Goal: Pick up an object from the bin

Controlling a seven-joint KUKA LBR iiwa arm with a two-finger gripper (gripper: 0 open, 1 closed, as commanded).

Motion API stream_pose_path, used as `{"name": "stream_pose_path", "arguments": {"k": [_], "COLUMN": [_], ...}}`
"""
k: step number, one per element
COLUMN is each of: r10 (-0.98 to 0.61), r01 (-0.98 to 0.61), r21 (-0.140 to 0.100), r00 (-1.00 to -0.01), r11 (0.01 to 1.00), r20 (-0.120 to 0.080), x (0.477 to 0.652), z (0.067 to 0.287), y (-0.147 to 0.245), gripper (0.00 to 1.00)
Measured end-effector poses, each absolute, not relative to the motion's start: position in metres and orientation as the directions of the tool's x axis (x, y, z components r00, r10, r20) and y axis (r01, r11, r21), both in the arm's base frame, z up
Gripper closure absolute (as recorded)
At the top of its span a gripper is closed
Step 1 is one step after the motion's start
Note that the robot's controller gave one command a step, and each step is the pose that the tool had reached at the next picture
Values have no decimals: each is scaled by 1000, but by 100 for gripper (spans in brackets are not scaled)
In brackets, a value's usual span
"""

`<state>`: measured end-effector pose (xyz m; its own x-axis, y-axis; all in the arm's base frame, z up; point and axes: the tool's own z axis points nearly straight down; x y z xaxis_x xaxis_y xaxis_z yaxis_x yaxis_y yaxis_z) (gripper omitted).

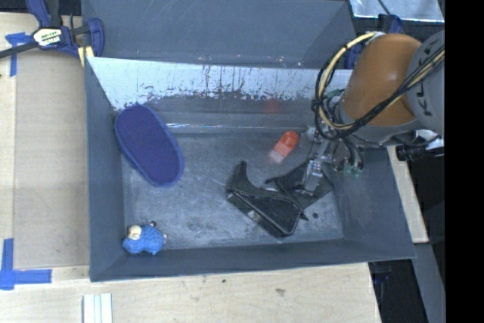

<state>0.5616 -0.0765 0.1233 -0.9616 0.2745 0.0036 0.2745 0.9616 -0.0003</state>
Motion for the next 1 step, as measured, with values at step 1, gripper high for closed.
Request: {"name": "stream_pose_path", "arguments": {"k": [1], "r10": [-377], "r01": [-377], "r21": [0], "r00": [-926], "r11": [926], "r20": [0], "x": [556], "z": [73], "y": [-66], "gripper": [0]}}
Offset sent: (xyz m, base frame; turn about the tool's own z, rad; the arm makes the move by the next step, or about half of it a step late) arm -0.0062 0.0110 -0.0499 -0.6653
